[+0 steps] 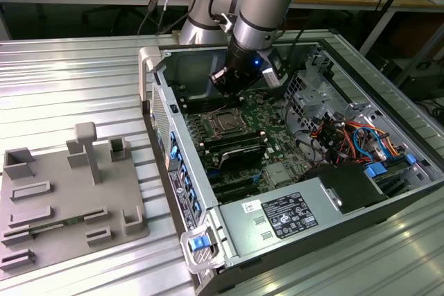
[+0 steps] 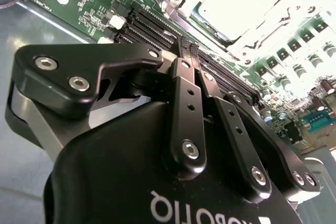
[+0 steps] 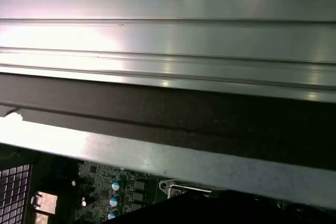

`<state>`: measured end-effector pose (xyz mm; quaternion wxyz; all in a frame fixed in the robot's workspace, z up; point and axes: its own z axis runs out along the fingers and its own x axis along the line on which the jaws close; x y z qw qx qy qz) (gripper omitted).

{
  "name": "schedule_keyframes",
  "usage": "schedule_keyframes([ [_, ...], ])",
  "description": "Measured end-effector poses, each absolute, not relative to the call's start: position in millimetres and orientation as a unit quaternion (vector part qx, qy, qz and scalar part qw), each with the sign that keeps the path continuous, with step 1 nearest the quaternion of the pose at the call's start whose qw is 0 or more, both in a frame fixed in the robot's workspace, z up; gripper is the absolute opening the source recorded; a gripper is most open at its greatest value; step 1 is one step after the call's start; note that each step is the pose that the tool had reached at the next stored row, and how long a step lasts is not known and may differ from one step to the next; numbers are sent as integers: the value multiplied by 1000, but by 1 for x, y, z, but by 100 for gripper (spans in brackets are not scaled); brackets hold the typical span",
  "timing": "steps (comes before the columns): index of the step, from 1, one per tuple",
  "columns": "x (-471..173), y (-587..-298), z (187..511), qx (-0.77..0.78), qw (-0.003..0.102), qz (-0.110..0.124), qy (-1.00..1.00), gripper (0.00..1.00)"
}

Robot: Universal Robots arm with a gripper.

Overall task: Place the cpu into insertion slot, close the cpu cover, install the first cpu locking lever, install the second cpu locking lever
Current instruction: 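Install the first cpu locking lever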

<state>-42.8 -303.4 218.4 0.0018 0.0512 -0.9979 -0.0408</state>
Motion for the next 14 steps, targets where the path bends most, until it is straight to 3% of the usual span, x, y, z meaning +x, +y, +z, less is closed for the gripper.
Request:
schedule_keyframes([
  [14, -37, -304, 209, 51, 2, -41, -998, 11],
])
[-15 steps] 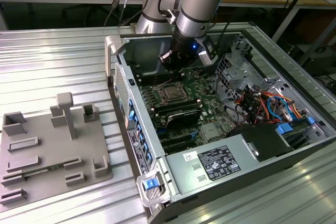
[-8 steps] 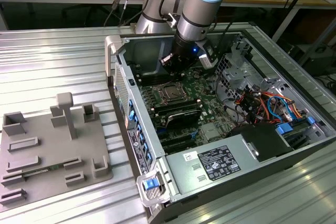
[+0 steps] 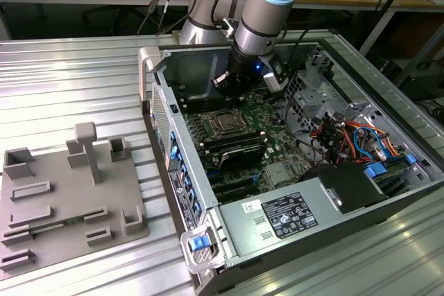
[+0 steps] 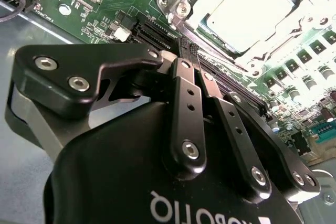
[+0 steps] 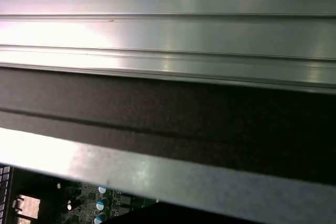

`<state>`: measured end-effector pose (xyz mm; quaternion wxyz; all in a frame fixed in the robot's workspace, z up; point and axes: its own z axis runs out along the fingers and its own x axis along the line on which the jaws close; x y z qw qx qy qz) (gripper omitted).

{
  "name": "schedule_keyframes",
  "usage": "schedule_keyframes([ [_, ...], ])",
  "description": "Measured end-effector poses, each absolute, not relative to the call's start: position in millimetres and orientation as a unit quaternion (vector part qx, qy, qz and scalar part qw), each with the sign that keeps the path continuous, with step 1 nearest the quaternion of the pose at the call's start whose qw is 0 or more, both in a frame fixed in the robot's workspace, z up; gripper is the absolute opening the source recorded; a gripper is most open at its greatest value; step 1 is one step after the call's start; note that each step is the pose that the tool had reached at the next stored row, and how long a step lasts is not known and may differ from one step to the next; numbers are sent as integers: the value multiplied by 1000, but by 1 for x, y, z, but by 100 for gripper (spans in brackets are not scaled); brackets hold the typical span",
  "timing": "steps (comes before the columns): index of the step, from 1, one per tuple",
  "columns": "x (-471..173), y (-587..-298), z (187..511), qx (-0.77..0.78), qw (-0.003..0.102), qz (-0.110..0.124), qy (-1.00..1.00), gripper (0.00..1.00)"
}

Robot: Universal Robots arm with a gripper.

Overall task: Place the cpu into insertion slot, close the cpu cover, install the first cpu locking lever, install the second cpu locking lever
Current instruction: 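Install the first cpu locking lever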

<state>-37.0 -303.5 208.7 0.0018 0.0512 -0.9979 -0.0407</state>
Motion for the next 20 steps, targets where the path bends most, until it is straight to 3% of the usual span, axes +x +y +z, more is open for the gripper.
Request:
schedule_keyframes([
  [20, -36, -307, 205, 51, 2, -41, -998, 11],
])
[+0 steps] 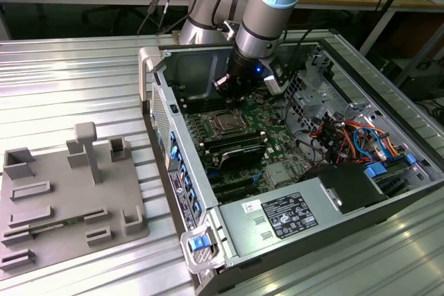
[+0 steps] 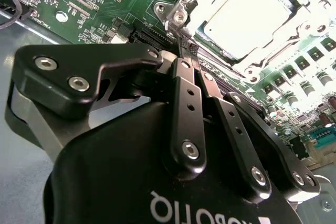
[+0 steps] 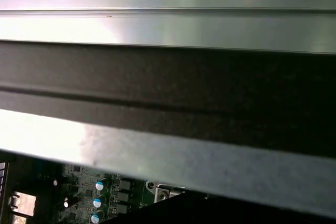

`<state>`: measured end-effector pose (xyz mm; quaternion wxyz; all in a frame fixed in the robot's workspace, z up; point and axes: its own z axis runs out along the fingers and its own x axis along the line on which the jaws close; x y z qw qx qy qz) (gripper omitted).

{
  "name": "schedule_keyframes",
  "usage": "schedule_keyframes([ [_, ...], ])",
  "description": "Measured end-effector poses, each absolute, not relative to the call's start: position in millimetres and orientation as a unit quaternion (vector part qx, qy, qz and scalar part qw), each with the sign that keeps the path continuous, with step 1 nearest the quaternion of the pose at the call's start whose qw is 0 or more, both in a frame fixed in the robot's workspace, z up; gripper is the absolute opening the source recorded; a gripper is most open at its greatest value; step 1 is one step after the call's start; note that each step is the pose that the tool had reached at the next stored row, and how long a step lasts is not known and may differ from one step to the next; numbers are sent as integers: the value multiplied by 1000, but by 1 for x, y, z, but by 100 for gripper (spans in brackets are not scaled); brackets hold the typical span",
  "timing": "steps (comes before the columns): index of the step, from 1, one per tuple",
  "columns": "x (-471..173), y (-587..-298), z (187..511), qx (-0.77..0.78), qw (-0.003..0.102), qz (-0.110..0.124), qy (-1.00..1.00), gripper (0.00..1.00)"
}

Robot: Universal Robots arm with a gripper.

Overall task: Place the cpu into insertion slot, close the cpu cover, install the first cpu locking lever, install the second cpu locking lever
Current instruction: 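Install the first cpu locking lever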

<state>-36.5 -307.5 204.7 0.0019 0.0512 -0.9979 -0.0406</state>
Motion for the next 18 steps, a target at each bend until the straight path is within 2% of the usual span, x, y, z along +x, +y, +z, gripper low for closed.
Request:
schedule_keyframes([
  [12, -36, -307, 200, 51, 2, -41, -998, 11],
  [18, -36, -308, 213, 51, 1, -47, -998, 11],
])
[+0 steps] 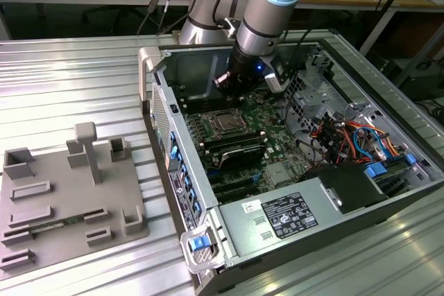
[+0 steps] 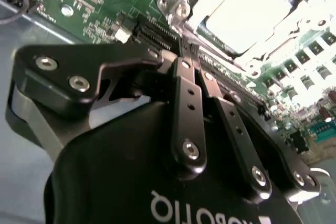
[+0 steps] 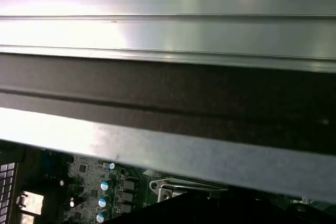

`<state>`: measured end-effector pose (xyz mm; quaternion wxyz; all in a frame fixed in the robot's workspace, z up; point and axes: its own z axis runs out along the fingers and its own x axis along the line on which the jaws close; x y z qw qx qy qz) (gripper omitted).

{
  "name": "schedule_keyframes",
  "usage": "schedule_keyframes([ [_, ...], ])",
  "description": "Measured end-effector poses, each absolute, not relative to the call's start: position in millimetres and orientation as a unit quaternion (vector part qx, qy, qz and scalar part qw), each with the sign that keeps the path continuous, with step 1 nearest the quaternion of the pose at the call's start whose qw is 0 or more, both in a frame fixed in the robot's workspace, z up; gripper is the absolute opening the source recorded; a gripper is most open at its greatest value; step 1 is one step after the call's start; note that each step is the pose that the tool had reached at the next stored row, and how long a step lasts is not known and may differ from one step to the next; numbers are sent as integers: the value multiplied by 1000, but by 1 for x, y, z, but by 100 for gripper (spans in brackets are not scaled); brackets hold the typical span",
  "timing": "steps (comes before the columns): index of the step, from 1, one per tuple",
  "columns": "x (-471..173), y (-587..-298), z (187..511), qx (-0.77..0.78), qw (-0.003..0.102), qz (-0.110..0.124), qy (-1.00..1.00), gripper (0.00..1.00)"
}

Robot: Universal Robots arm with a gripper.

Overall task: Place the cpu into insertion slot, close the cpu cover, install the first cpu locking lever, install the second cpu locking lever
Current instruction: 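Install the first cpu locking lever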

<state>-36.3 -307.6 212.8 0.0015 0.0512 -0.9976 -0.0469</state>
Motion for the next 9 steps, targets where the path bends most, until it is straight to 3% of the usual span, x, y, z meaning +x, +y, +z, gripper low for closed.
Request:
schedule_keyframes([
  [9, -36, -315, 217, 51, 1, -47, -998, 11],
])
